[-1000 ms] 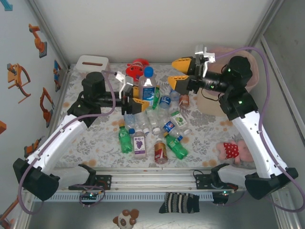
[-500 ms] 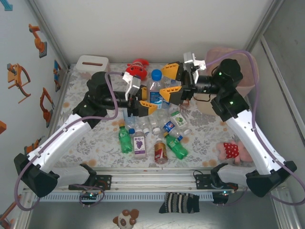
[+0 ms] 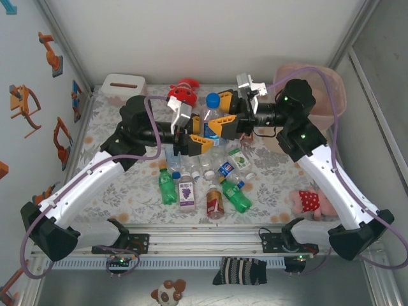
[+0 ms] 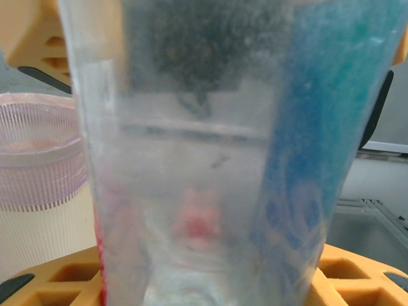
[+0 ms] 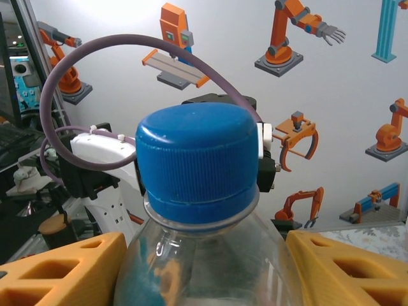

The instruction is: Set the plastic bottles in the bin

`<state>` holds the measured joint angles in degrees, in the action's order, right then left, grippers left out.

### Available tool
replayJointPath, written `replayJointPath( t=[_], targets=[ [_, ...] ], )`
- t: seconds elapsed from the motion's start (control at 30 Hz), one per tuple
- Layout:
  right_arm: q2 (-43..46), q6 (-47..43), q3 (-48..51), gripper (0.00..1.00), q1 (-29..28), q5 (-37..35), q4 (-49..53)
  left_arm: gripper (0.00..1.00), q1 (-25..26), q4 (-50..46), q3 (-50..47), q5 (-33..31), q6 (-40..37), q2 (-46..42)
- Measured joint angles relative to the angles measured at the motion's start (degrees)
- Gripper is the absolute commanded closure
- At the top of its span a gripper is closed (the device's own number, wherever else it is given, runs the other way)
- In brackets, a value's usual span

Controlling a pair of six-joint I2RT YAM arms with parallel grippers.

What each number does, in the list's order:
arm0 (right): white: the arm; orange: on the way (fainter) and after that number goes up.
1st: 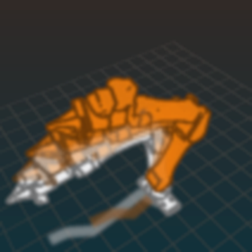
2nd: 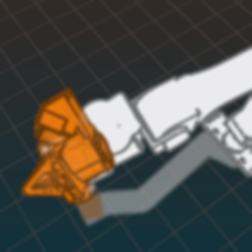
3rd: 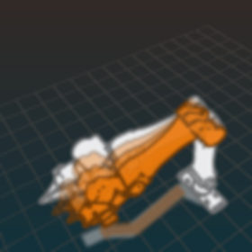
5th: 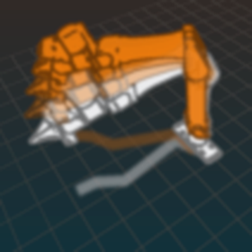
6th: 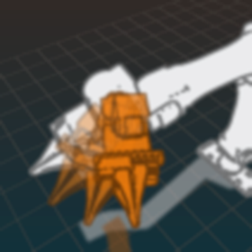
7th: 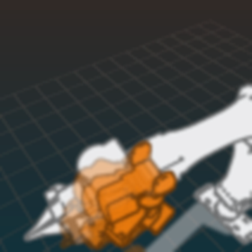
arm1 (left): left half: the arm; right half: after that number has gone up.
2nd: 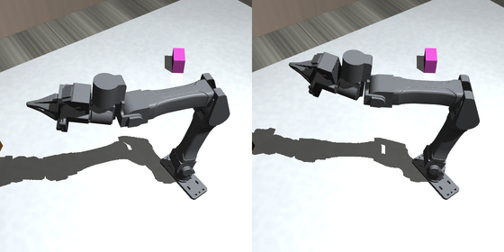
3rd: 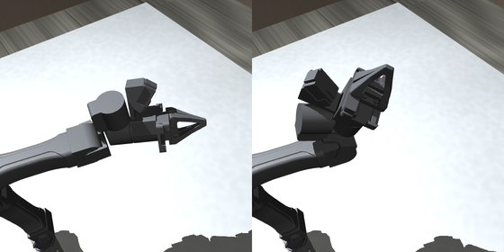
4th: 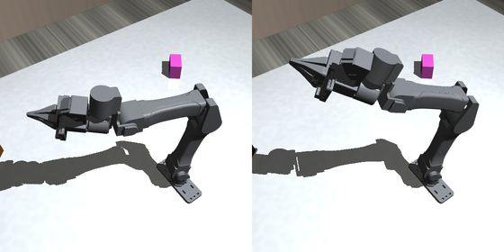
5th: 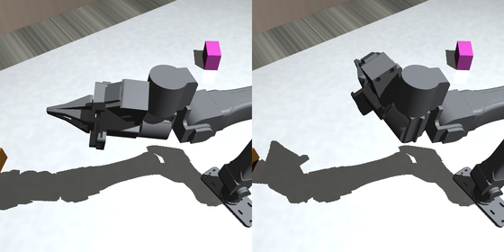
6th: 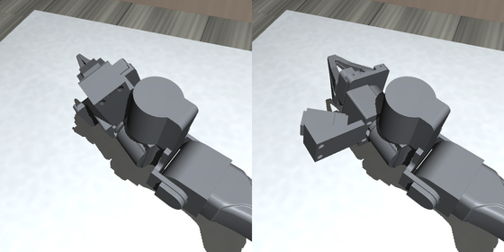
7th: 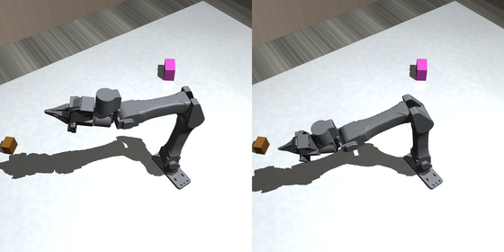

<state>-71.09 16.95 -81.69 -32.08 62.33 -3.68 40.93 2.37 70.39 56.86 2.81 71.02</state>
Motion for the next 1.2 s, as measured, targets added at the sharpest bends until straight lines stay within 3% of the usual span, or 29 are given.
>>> replayJointPath(
  t=[0.4, 0.63, 0.87, 1.07, 1.2],
  targets=[
    [0.0, 0.0, 0.0, 0.52, 0.0, 0.0, -0.1, 0.45, 0.3, 0.3, 0.0, -0.6, 0.2, 0.0],
    [0.0, -0.5, 0.0, 0.52, 0.0, -0.5, 0.8, 0.25, 0.3, 0.7, 0.0, -3.1, 0.5, -0.3],
    [0.1, -4.8, -2.6, 0.53, 0.4, -5.0, 9.0, 0.19, 0.3, 1.2, -2.4, -7.8, 0.1, -3.6],
    [0.1, -6.3, -6.2, 0.53, 5.6, -9.3, 14.7, 0.18, 0.3, 0.4, -3.9, -10.7, -0.8, -5.9],
    [0.0, -6.5, -9.0, 0.54, 12.1, -12.6, 19.1, 0.18, 0.3, -0.5, -4.2, -12.0, -1.6, -6.9]
  ],
)
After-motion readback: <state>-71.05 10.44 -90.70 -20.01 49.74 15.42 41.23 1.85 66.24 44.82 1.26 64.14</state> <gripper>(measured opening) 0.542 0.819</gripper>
